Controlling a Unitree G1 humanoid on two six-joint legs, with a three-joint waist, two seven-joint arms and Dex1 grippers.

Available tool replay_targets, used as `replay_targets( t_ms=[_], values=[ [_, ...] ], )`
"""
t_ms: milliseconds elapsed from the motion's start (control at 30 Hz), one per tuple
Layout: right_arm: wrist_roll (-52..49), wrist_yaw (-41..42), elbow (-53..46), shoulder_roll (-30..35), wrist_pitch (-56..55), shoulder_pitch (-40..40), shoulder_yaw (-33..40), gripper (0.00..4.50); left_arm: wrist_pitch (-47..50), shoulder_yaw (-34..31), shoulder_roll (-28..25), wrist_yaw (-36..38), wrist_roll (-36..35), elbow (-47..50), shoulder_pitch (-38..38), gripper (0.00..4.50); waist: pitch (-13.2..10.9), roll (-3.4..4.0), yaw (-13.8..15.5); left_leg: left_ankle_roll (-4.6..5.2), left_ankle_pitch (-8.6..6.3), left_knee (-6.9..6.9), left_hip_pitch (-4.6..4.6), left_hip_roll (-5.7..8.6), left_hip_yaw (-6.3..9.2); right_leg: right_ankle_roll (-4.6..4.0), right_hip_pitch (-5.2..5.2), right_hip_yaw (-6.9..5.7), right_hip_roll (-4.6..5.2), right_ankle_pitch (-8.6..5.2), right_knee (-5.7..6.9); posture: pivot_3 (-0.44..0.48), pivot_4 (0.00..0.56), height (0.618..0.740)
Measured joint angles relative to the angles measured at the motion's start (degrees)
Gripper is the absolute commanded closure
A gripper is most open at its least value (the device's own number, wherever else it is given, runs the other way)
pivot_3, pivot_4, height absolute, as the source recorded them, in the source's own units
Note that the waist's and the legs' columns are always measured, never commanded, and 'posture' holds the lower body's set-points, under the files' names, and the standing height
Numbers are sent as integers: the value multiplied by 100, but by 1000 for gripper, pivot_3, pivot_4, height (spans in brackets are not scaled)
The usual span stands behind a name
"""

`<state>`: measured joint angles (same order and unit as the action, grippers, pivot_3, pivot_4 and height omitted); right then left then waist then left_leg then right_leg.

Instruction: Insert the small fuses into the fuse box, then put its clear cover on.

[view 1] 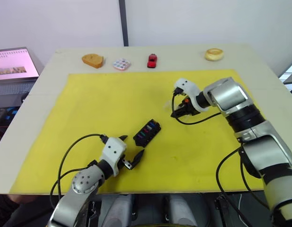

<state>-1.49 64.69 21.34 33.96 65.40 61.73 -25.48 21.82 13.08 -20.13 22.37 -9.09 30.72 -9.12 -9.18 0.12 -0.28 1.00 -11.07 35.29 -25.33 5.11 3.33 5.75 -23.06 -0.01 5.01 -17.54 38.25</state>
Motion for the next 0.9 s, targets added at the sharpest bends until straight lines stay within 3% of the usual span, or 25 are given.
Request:
replay_targets(
  t_ms=[333, 433, 500, 533, 700, 800, 900],
  values=[
    [-112, -128, -145, 71, 66, -31, 0, 2833, -218, 187, 364, 15, 136, -608, 488, 42, 0, 0, 98, 1, 0, 8, 1, 0, 0, 1, 4, -2, 0, 1, 1, 0, 150, 740],
    [-135, -151, -145, 76, 83, -32, 0, 2833, -271, 183, 456, 79, 94, -711, 505, 890, 0, 0, 105, 1, 0, 11, 1, 0, 1, 1, 6, -2, 0, 1, 1, 0, 150, 740],
    [-166, -167, -145, 83, 115, -32, 0, 2833, -326, 166, 485, 142, 36, -746, 497, 1880, 0, 0, 104, 1, 0, 11, 1, 0, 1, 1, 6, -2, 0, 1, 1, 0, 150, 740],
    [-173, -182, -145, 86, 119, -32, 0, 2833, -336, 160, 489, 167, 14, -755, 492, 1962, 0, 0, 103, 1, 0, 11, 1, 0, 1, 1, 7, -2, 0, 1, 1, 0, 150, 740],
    [-148, -283, -141, 132, -139, -33, -1, 2833, -273, 119, 393, 394, -170, -736, 489, 1962, 0, 0, 101, 4, -2, 11, 0, 0, 1, 1, 6, -2, 0, 1, -1, 0, 150, 740],
    [-22, -326, -188, 365, -926, -115, -3, 2833, -200, 5, 252, 698, -445, -700, 506, 1962, 0, 0, 104, 5, -3, 11, 0, 0, 1, 1, 6, -3, 0, 1, -3, 0, 150, 740],
    [-30, 66, -391, 820, -1805, -336, 36, 2833, -33, -41, -398, 1441, -790, -642, 705, 1962, -2, -2, 97, 5, -3, 9, -1, -1, 1, 0, 6, -6, -2, 0, -4, 0, 150, 740]
  ],
)
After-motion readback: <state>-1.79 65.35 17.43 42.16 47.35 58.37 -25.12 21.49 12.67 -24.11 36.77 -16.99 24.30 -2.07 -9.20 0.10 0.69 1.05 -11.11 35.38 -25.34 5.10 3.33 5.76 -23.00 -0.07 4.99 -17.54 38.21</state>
